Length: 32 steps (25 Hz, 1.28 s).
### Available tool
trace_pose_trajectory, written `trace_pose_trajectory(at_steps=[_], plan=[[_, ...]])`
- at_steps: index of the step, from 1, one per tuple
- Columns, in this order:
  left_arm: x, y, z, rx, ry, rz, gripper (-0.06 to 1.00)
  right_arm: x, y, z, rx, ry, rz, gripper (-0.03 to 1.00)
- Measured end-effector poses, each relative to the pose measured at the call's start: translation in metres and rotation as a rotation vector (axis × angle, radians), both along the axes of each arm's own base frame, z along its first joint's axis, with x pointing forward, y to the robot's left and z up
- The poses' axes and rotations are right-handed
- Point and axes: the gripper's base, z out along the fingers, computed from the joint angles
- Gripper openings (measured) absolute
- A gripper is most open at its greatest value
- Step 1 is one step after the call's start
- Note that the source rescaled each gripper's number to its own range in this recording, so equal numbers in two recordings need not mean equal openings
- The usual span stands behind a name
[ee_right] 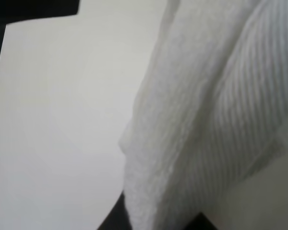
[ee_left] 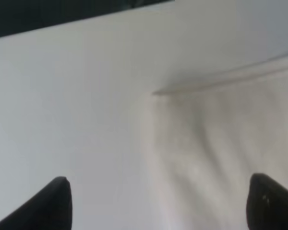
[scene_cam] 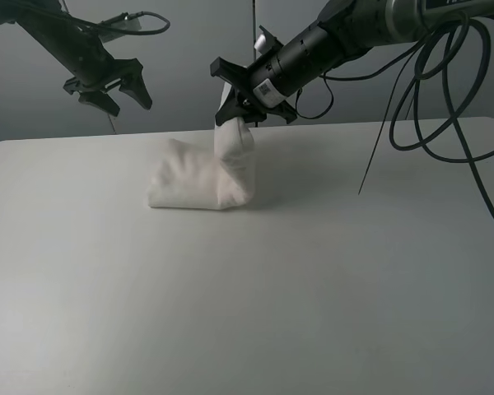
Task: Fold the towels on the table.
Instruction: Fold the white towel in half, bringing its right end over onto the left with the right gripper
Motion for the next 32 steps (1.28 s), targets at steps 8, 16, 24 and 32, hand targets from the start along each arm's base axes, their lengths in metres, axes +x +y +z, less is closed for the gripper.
trace_pose_trajectory(at_steps=[8, 16, 24, 32], plan=[[0.000, 0.005, 0.012, -0.007, -0.028, -0.002, 0.94, 0.002, 0.001, 0.002, 0.012, -0.044, 0.012, 0.09], [0.000, 0.005, 0.012, -0.006, -0.034, -0.017, 0.94, 0.001, -0.006, -0.005, -0.094, -0.026, 0.009, 0.09], [-0.001, 0.003, 0.013, -0.025, -0.029, -0.018, 0.94, 0.003, -0.015, -0.012, -0.208, -0.001, -0.051, 0.09], [-0.002, 0.001, 0.014, -0.057, -0.021, -0.021, 0.94, -0.001, -0.010, -0.013, -0.223, -0.007, -0.011, 0.09]])
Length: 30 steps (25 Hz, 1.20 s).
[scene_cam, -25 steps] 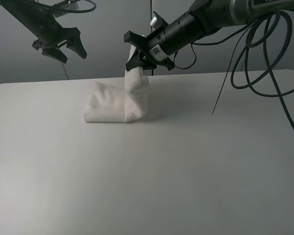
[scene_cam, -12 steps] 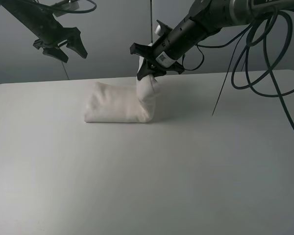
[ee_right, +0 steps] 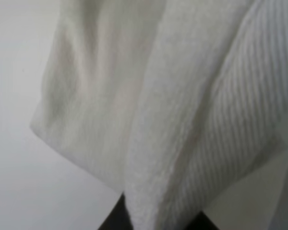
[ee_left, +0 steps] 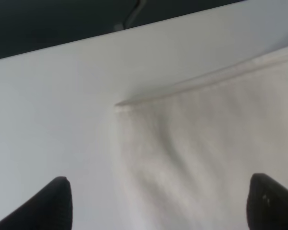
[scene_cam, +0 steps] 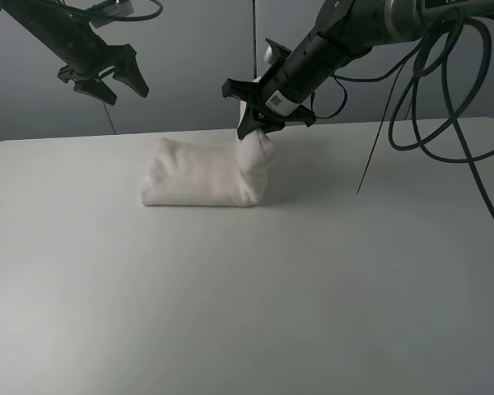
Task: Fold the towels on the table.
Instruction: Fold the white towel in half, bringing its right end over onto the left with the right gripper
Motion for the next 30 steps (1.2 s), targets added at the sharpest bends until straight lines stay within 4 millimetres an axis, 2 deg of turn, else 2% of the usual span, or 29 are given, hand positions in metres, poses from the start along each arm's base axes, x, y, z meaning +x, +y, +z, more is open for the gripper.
trace_pose_trajectory(at_steps=[5, 11, 14, 21, 30], plan=[[-0.004, -0.008, 0.012, -0.109, 0.006, -0.028, 0.94, -0.008, 0.016, 0.001, 0.016, -0.005, 0.044, 0.09], [-0.017, -0.008, 0.058, -0.191, -0.067, -0.049, 0.94, -0.006, 0.020, 0.004, 0.068, -0.015, 0.000, 0.09], [-0.022, -0.009, 0.072, -0.222, -0.089, -0.055, 0.94, -0.006, 0.025, 0.005, 0.085, -0.034, -0.014, 0.09], [-0.024, -0.010, 0.078, -0.244, -0.093, -0.057, 0.94, -0.008, 0.042, 0.008, 0.118, -0.090, -0.041, 0.09], [-0.024, -0.010, 0.079, -0.257, -0.088, -0.056, 0.94, -0.003, 0.045, 0.011, 0.147, -0.144, -0.100, 0.09]])
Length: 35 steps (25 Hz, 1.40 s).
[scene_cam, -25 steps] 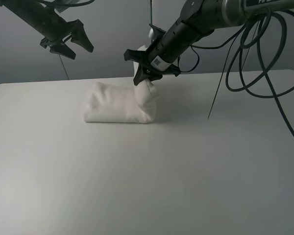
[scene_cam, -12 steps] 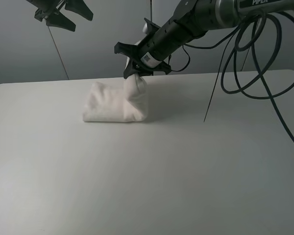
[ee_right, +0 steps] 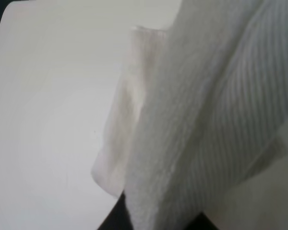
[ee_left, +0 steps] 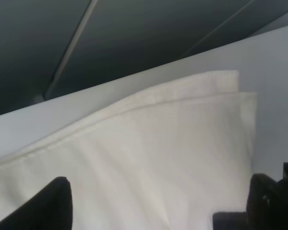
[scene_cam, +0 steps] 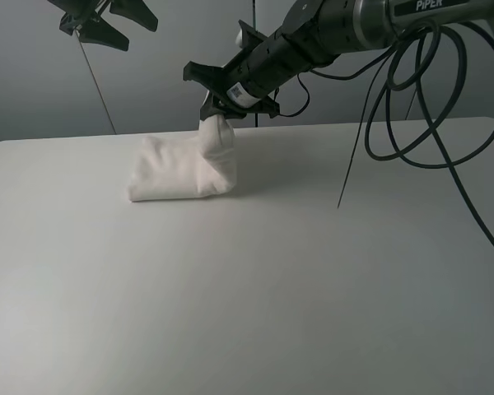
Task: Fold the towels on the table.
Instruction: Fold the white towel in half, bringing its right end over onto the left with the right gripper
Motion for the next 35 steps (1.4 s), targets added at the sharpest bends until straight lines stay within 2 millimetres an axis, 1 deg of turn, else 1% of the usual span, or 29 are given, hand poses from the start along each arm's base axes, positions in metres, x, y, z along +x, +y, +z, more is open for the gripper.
trace_pose_trajectory(at_steps=[5, 12, 15, 18, 22, 25, 28, 31, 35], plan=[[0.000, 0.000, 0.000, 0.000, 0.000, 0.000, 0.94, 0.000, -0.001, 0.000, -0.005, 0.003, -0.007, 0.09], [0.000, 0.000, 0.000, 0.001, 0.001, -0.001, 0.94, -0.004, -0.016, -0.013, -0.213, 0.084, -0.029, 0.09], [0.000, 0.000, 0.000, 0.001, 0.001, -0.001, 0.94, -0.006, -0.021, -0.014, -0.278, 0.096, -0.032, 0.09], [0.000, 0.002, -0.001, 0.023, -0.006, 0.002, 0.94, -0.008, -0.027, -0.003, -0.337, 0.083, -0.031, 0.09], [0.001, 0.003, -0.002, 0.041, -0.011, 0.004, 0.94, -0.016, -0.037, 0.026, -0.398, 0.045, -0.014, 0.09], [0.001, 0.003, -0.002, 0.043, -0.012, 0.004, 0.94, -0.022, -0.042, 0.041, -0.428, 0.047, -0.001, 0.09], [0.001, 0.003, -0.002, 0.043, -0.012, 0.004, 0.94, -0.026, -0.048, 0.046, -0.480, 0.056, -0.002, 0.09], [0.001, 0.003, -0.002, 0.043, -0.012, 0.004, 0.94, -0.028, -0.056, 0.044, -0.575, 0.084, -0.002, 0.09], [0.001, 0.003, -0.002, 0.045, -0.013, 0.004, 0.94, -0.028, -0.060, 0.044, -0.617, 0.090, -0.014, 0.09]])
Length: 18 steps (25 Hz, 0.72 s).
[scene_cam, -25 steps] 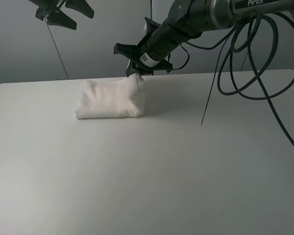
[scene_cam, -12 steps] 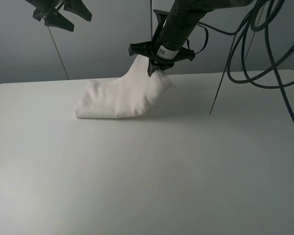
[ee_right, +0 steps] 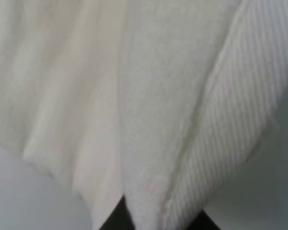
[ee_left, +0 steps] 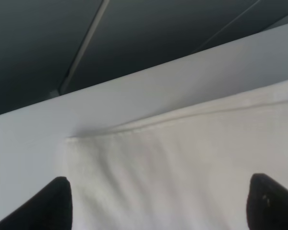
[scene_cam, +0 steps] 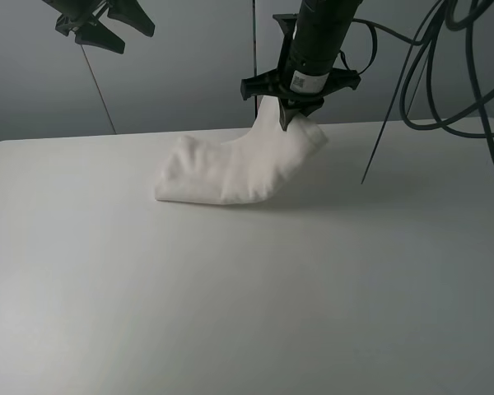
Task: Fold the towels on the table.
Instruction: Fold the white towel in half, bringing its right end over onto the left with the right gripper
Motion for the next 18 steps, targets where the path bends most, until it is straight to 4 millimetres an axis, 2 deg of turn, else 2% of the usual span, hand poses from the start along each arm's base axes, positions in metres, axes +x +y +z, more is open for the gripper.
trace_pose_trajectory(at_steps=[3, 11, 18], plan=[[0.000, 0.000, 0.000, 0.000, 0.000, 0.000, 0.94, 0.000, 0.003, 0.000, 0.034, 0.001, -0.011, 0.09], [-0.001, -0.002, 0.002, -0.029, 0.009, -0.004, 0.94, 0.002, 0.026, 0.008, 0.322, -0.023, -0.020, 0.09], [-0.002, -0.006, 0.005, -0.087, 0.024, -0.016, 0.94, 0.006, 0.030, 0.012, 0.374, -0.069, -0.028, 0.09]])
